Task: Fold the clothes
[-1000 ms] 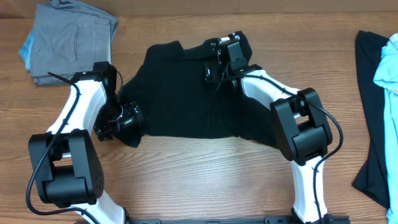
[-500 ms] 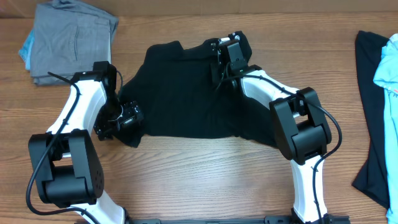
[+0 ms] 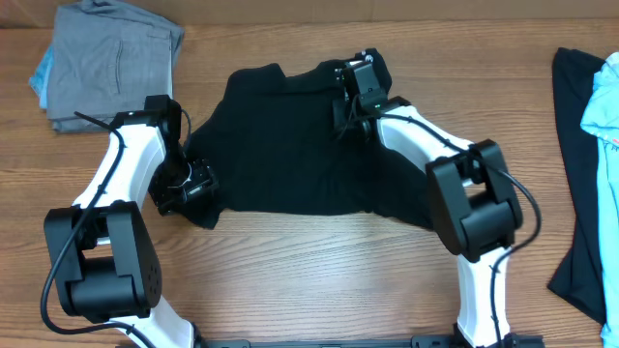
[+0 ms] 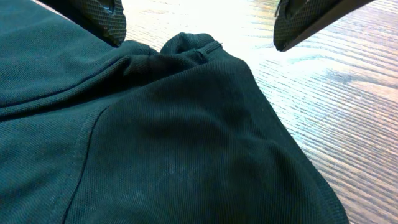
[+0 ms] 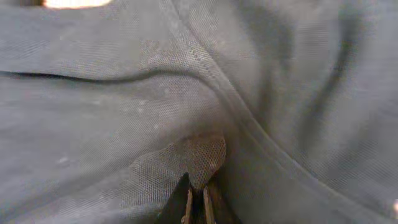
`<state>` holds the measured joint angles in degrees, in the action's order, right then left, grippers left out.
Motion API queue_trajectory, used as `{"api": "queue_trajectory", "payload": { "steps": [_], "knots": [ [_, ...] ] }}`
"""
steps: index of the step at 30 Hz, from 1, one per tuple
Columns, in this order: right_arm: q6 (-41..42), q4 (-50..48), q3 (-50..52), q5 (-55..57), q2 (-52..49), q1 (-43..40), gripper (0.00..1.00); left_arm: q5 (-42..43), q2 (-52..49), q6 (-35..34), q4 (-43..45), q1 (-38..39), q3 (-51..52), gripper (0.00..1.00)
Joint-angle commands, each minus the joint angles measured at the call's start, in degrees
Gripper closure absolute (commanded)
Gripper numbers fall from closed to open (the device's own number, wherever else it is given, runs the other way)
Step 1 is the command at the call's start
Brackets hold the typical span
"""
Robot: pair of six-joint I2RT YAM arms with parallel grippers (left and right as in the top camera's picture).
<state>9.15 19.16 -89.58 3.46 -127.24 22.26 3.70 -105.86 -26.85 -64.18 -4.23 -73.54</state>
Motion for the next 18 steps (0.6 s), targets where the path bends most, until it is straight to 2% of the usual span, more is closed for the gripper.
{"api": "queue_trajectory", "payload": {
  "steps": [1,5,10,14,18],
  "knots": [
    [5.6,5.9,-0.9,0.9,11.2,0.2,0.96,0.3,1.1,-0.2,0.2,0.2,0.3,0.16],
    [9.9,15.9,-0.9,-1.2,18.1,0.2,0.96,0.3,1.1,-0.2,0.2,0.2,0.3,0.12],
    [10.6,27.4,-0.9,-12.6,25.0,0.2,0.96,0.2,1.1,-0.2,1.3,0.2,0.3,0.11],
    [12.3,37.1,-0.9,-18.7,27.0,0.5,0.96,0.2,1.1,-0.2,2.0,0.2,0.3,0.1],
    [13.1,46.1,-0.8,-19.4,27.2,2.0,0.96,0.2,1.1,-0.2,3.1,0.1,0.3,0.07]
  ]
}}
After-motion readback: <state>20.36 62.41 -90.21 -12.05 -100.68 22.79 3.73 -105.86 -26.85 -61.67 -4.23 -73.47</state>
